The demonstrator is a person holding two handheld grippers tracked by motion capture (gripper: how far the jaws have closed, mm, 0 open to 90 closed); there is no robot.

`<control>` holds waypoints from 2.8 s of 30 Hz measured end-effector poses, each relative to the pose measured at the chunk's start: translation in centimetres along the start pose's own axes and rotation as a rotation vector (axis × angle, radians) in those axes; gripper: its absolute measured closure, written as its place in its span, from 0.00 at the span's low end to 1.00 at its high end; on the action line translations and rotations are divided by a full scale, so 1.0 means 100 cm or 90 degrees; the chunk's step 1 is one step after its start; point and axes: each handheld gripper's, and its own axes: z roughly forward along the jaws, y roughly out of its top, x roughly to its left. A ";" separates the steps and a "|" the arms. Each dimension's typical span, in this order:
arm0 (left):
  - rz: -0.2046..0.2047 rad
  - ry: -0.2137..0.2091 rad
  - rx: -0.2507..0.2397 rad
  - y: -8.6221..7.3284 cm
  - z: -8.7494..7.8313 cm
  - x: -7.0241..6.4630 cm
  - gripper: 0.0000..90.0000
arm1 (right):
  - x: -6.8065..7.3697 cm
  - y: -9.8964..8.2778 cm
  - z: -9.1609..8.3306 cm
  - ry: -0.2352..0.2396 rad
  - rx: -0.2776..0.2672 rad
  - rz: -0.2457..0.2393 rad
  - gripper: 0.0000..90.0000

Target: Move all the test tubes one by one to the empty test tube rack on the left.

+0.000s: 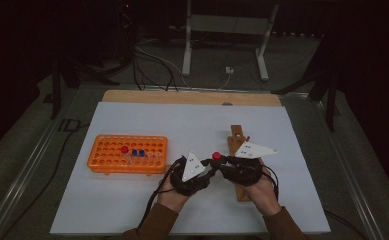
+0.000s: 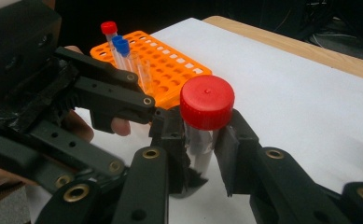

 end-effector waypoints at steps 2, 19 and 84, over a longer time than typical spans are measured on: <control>-0.001 -0.002 0.001 -0.001 0.000 0.001 0.82 | 0.000 0.000 0.000 0.002 0.002 0.000 0.83; -0.032 0.012 -0.010 -0.004 -0.011 0.015 0.84 | -0.007 0.004 -0.009 -0.001 -0.017 0.023 0.52; -0.169 0.186 -0.106 -0.041 -0.168 0.127 0.84 | -0.056 -0.016 -0.045 -0.147 -0.078 0.103 0.00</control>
